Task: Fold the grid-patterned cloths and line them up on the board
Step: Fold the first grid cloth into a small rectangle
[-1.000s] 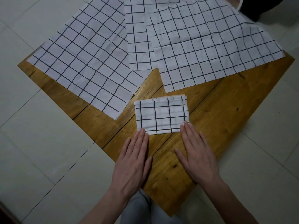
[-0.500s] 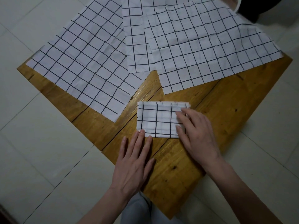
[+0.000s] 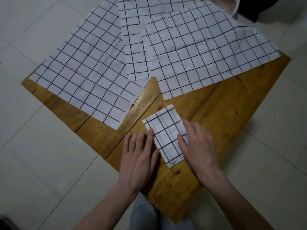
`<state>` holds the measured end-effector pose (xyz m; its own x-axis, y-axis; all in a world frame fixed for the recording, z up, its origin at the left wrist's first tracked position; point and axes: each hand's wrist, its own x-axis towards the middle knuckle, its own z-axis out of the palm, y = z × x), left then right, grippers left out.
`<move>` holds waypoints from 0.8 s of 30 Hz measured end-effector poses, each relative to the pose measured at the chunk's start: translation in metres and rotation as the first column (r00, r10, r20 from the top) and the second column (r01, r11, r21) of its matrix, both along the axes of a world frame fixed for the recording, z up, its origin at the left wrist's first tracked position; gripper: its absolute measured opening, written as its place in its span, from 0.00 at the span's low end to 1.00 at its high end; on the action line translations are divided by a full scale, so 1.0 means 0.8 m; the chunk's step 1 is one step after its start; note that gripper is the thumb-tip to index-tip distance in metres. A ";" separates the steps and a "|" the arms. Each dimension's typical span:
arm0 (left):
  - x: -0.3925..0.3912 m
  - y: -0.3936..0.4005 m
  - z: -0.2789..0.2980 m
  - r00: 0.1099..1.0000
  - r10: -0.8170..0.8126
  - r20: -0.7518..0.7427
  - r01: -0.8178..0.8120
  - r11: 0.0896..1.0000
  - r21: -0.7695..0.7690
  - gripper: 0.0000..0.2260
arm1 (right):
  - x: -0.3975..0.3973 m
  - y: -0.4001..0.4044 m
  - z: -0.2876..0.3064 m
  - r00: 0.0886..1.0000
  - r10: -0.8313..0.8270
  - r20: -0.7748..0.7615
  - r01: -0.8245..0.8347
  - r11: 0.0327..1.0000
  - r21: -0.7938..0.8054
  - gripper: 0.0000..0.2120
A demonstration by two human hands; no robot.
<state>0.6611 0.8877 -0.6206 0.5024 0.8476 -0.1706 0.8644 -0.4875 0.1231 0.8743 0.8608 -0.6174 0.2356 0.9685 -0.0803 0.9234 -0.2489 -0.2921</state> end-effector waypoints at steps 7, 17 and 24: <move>0.013 0.008 -0.008 0.993 -0.114 0.020 0.114 0.993 -0.017 0.30 | -0.025 -0.045 0.004 0.996 -0.070 -0.048 0.065 0.994 -0.082 0.27; -0.012 0.038 -0.017 0.910 -0.408 0.078 0.409 0.912 0.006 0.29 | -0.050 -0.058 -0.013 0.990 -0.108 0.086 0.101 0.991 0.083 0.27; -0.032 0.064 -0.014 0.793 -0.606 0.067 0.608 0.794 -0.013 0.29 | -0.078 -0.073 -0.024 0.984 -0.139 0.115 0.149 0.986 -0.078 0.31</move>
